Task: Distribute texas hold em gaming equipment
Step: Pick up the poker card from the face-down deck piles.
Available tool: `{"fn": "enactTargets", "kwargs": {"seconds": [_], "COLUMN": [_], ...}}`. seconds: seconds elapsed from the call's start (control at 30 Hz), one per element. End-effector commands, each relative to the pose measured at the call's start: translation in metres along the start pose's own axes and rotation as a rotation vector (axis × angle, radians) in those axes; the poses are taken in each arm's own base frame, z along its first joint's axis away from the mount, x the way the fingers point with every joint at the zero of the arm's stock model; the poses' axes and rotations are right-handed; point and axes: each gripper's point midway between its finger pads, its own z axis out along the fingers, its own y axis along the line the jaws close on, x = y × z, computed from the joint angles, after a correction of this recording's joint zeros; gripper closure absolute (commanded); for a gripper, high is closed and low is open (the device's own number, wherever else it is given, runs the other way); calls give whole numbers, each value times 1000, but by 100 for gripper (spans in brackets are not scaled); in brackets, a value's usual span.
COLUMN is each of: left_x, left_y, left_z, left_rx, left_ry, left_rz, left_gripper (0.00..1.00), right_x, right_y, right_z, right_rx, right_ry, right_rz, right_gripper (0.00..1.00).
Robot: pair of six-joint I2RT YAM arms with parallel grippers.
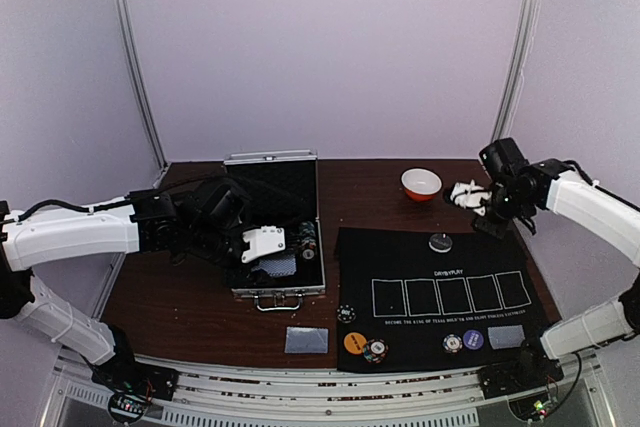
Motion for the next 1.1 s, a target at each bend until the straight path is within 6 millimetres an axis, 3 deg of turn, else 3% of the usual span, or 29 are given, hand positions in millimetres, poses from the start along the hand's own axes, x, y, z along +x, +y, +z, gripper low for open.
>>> {"fn": "enactTargets", "kwargs": {"seconds": [0.0,0.03,0.1,0.17,0.23,0.27,0.53,0.7,0.93,1.07], "left_x": [-14,-15,-17,-18,-20,-20,-25,-26,-29,-29], "left_y": [13,13,11,11,10,9,4,2,1,1], "left_z": [-13,-14,-17,-19,-21,-21,-20,-18,-20,-21], "left_rx": [-44,-43,-39,-37,-31,-27,17,32,45,46], "left_ry": [-50,-56,-67,-78,-86,-88,-93,-94,-99,-104], "left_rz": [10,11,14,17,20,20,13,7,2,2], "left_gripper": [47,47,47,47,46,46,47,47,47,47], "right_x": [-99,-122,-156,-185,-211,-224,-272,-287,-316,-323], "right_y": [-57,-59,-52,-35,-4,16,142,192,222,227], "right_z": [-94,-119,-150,-165,-169,-171,-172,-159,-161,-155], "right_rx": [189,162,50,-161,-414,-532,-950,-1019,-1075,-1069], "right_ry": [-452,-563,-719,-817,-861,-867,-835,-796,-832,-815], "right_rz": [330,401,570,782,889,919,892,822,737,727], "right_gripper": [50,44,33,20,1,0,0,3,6,15]}}
